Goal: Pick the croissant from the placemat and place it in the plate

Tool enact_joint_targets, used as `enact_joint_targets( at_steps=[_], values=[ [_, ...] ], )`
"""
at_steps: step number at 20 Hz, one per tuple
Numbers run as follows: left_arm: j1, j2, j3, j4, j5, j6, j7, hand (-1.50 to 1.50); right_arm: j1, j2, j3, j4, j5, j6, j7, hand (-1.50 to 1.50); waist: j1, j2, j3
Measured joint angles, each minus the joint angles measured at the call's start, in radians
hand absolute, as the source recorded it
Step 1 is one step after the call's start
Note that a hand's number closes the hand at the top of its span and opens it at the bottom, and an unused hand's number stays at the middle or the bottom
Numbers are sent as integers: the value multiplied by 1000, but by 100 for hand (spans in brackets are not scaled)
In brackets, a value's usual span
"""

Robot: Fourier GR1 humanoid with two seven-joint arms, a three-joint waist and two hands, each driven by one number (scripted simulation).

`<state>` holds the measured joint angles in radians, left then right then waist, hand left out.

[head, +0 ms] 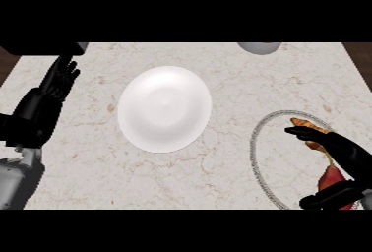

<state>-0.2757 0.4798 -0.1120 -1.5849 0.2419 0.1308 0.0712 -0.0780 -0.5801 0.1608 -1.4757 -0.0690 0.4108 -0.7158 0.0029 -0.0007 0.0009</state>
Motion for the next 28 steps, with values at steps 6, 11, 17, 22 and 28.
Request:
enact_joint_targets(
  at_steps=[6,11,17,22,28],
  values=[
    [6,-11,13,1,-6,-10,-5,0,-46,-163,-74,-51,92,-1,65,-150,-6,-1,-2],
    [-3,-16,14,2,-16,-7,3,0,-77,-327,-73,-99,231,33,182,-150,-8,-2,-3],
    [1,-26,20,22,-24,-21,-18,0,-113,-452,-11,-153,372,135,317,-150,-1,0,-3],
    [5,-28,43,14,-25,-44,-12,0,-132,-428,44,-150,491,169,378,-150,3,1,-2],
    [11,-44,66,-17,-42,-62,17,0,-150,-332,78,-95,648,131,415,-150,3,1,-1]
  ],
)
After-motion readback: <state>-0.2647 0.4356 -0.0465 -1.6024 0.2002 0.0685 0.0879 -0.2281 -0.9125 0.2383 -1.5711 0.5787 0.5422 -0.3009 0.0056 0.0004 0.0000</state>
